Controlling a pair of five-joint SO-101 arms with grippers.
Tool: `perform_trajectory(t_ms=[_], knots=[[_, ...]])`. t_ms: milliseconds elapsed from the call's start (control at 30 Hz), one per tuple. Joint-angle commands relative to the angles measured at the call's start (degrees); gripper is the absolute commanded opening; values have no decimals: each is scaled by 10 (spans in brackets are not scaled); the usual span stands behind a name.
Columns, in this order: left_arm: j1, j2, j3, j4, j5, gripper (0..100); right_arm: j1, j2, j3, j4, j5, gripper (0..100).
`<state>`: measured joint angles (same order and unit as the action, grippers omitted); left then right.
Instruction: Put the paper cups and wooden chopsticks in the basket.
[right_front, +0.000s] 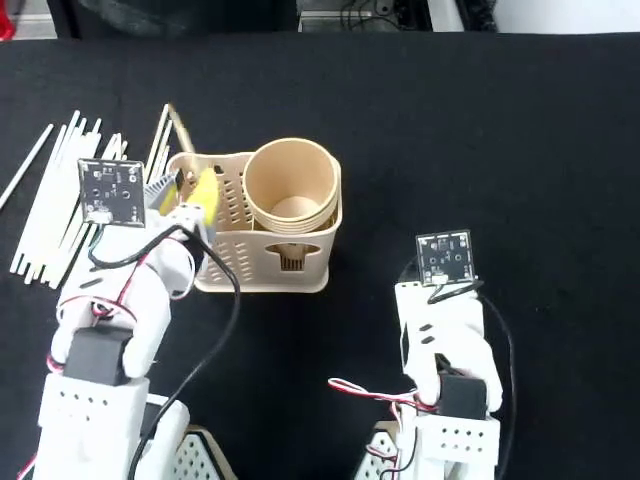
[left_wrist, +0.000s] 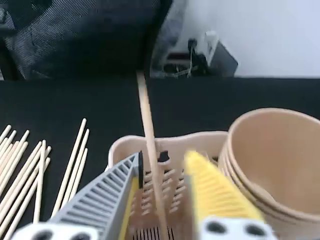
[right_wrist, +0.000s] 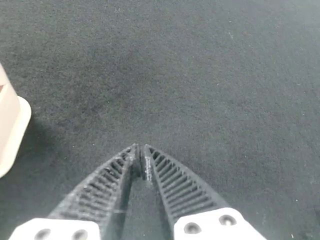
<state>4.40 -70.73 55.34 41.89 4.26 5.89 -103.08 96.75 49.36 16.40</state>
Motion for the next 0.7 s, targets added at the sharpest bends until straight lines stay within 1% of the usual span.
perform_trajectory(t_ms=[0, 33, 167, 300, 367, 500, 667], knots=[[7, -4, -90, 85, -13, 256, 7, -2, -1, -10, 0, 26], [2, -3, -107, 103, -14, 255, 7, -2, -1, -10, 0, 26], [-62, -2, -169, 162, -14, 256, 6, -2, -1, -9, 0, 26], [-155, 2, -238, 230, -19, 258, 6, -2, -1, -9, 0, 26], [-198, 27, -268, 258, -50, 257, 6, -2, -1, -9, 0, 26], [-264, 150, -339, 316, -106, 257, 6, -2, -1, -9, 0, 26], [-336, 389, -485, 387, -150, 256, 6, -2, -1, -8, 0, 26]])
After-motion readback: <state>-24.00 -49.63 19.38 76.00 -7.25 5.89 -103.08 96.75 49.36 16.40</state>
